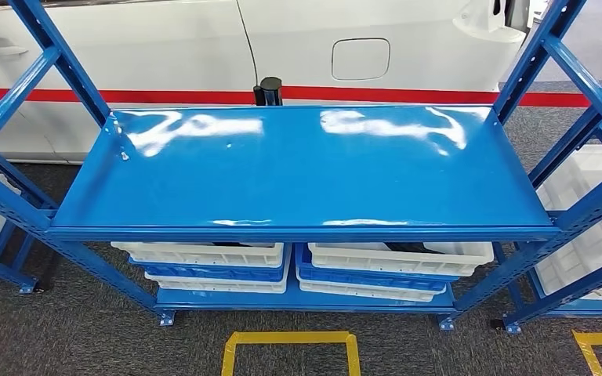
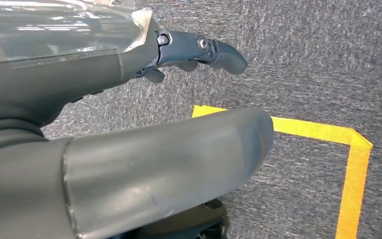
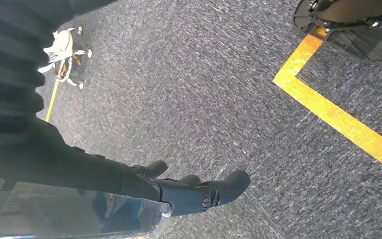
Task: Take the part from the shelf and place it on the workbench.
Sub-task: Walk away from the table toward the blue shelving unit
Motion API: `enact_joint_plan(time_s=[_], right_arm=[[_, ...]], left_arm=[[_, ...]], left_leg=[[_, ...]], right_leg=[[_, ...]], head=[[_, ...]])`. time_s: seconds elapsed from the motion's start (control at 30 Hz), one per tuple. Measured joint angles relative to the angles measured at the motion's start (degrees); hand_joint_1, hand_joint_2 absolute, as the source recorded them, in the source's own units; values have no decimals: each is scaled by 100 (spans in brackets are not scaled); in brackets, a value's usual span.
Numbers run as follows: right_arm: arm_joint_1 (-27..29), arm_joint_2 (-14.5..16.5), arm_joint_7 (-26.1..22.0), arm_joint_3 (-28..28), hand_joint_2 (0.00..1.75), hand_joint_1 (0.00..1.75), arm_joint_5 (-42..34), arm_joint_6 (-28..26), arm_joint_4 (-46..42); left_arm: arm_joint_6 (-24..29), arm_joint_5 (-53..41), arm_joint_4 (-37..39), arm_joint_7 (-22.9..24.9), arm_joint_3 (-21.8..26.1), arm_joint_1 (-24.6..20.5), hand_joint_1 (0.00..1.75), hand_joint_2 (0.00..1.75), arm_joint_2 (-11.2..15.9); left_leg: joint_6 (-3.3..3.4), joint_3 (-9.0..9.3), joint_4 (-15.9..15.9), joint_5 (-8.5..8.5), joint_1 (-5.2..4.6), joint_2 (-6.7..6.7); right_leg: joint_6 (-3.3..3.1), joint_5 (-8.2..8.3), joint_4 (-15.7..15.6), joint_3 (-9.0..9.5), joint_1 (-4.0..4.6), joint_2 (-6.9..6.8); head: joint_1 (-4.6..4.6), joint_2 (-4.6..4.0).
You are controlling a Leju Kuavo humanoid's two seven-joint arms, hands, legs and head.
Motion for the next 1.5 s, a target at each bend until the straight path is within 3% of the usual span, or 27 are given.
enact_joint_plan(time_s=[0.17, 0.3, 0.33, 0.43, 0.47, 0.53, 0.6, 0.63, 0.73, 0.77, 0.83, 0.87, 0.93, 1.0, 1.07, 1.1, 1.13, 1.17, 1.23, 1.3, 1.37, 1.43, 1.5], right_arm=[[-1, 3, -2, -9, 0, 0, -1, -18, 0], [-3, 5, -2, -35, 0, 0, 8, -18, 0], [-3, 6, -2, -38, 0, 0, 13, -18, 0], [-9, 9, -2, -43, 0, 0, 26, -18, 0], [-17, 10, -2, -43, 0, 0, 27, -18, 0], [-30, 10, -2, -44, 0, 0, 31, -16, 0], [-28, 3, 0, -44, 0, 0, 34, -15, 0], [-25, -4, 1, -44, 0, 0, 34, -15, 0], [-40, -7, 2, -46, 0, 0, 40, -12, 0], [-49, 1, 1, -46, 0, 0, 45, -11, 0], [-54, 21, 1, -47, 0, 0, 55, -7, 0], [-49, 17, 2, -48, 0, 0, 57, -6, 0], [-49, 21, 2, -48, 0, 0, 61, -6, 0], [-50, 17, 2, -48, 0, 0, 63, -7, 0], [-38, 15, 2, -48, 0, 0, 63, -7, 0], [-32, 14, 2, -48, 0, 0, 62, -7, 0], [-30, 14, 2, -48, 0, 0, 62, -7, 0], [-30, 13, 2, -48, 0, 0, 61, -7, 0], [-33, 20, 2, -49, 0, 0, 62, -8, 0], [-37, 28, 2, -50, 0, 0, 63, -9, 0], [-44, 37, 2, -50, 0, 0, 63, -9, 0], [-48, 41, 2, -50, 0, 0, 67, -9, 0], [-48, 32, 2, -50, 0, 0, 70, -9, 0]], left_arm=[[-8, -5, 0, 0, 1, -3, 0, 0, 1], [-20, 14, 0, -4, 19, -3, 0, 0, 1], [-21, 20, 0, -8, 27, -4, 0, 0, -1], [-22, 35, -2, -16, 56, -5, 0, 0, -9], [-24, 37, -2, -18, 65, -5, 0, 0, -11], [-32, 43, -1, -20, 74, -3, 0, 0, -16], [-37, 53, 0, -19, 79, 6, 0, 0, -22], [-37, 62, 0, -19, 81, 11, 0, 0, -25], [-36, 87, 0, -20, 88, 10, 0, 0, -22], [-34, 90, -1, -22, 92, 7, 0, 0, -19], [-28, 90, -1, -28, 104, 5, 0, 0, -10], [-25, 90, -1, -31, 110, 9, 0, 0, -9], [-21, 90, 0, -32, 121, 17, 0, 0, -5], [-21, 90, 0, -33, 126, 11, 0, 0, -9], [-21, 90, 0, -34, 128, 4, 0, 0, -12], [-21, 90, 0, -34, 128, 6, 0, 0, -11], [-21, 90, 0, -34, 130, 10, 0, 0, -10], [-21, 90, 0, -34, 130, 13, 0, 0, -9], [-21, 90, -1, -34, 131, 5, 0, 0, -7], [-21, 90, -1, -38, 131, -13, 0, 0, -8], [-21, 92, 0, -44, 132, -19, 0, 0, -8], [-20, 94, 0, -47, 134, -15, 0, 0, -8], [-20, 95, 0, -47, 136, -19, 0, 0, -16]], left_leg=[[-42, 15, -28, 15, 12, 1], [-195, 8, -22, 2, 27, 3], [-192, 6, -22, -2, 23, 4], [-81, 129, -228, 103, 39, 42], [-62, 177, -313, 150, 58, 63], [-49, 195, -368, 184, 84, 98], [-66, 170, -358, 188, 105, 118], [-90, 157, -344, 186, 125, 120], [-249, 73, -174, 115, 193, 96], [-312, 29, -87, 71, 194, 87], [-393, -35, 14, 31, 182, 71], [-407, -44, 21, 37, 194, 64], [-413, -86, 95, -16, 219, 123], [-403, -302, 581, -344, 218, 272], [-378, -662, 1400, -770, 204, 358], [-357, -776, 1685, -879, 200, 365], [-322, -778, 1757, -876, 189, 368], [-273, -653, 1590, -774, 171, 369], [-138, -174, 823, -491, 103, 399], [-61, 148, 269, -357, 27, 458], [-47, 178, 171, -329, -30, 480], [-17, 182, 86, -239, -22, 468], [23, 162, 2, -130, 4, 460]], right_leg=[[-17, -8, 2, 0, 31, -1], [-23, -12, -5, 1, 27, -2], [-12, -4, -27, 10, 13, -1], [24, -38, 2, 11, 20, -45], [15, -141, 178, -67, 29, -72], [-7, -470, 841, -381, 11, -106], [53, -660, 1402, -646, -32, -109], [122, -626, 1407, -640, -61, -110], [380, -236, 445, -135, -173, -87], [379, -162, 207, -10, -199, -67], [262, -150, 140, 16, -197, -39], [185, -140, 161, 4, -198, -48], [97, -109, 182, -30, -181, -81], [22, -73, 179, -72, -158, -129], [-28, -44, 181, -129, -104, -188], [-49, -32, 182, -155, -74, -217], [-67, -19, 182, -176, -46, -240], [-78, -10, 182, -189, -23, -255], [-90, 10, 182, -191, 5, -275], [-69, 33, 179, -187, 32, -297], [-10, 70, 158, -186, 31, -327], [49, 61, 181, -214, 18, -326], [41, -172, 532, -378, 26, -276]], head=[[0, 0], [2, 0], [1, 0], [6, 0], [11, 0], [16, 0], [14, 0], [14, 0], [35, 0], [40, 0], [35, 0], [18, 0], [8, 0], [0, 0], [-3, 0], [-3, 0], [-3, 0], [-4, 0], [-2, 0], [4, 0], [3, 0], [3, 0], [18, 0]])
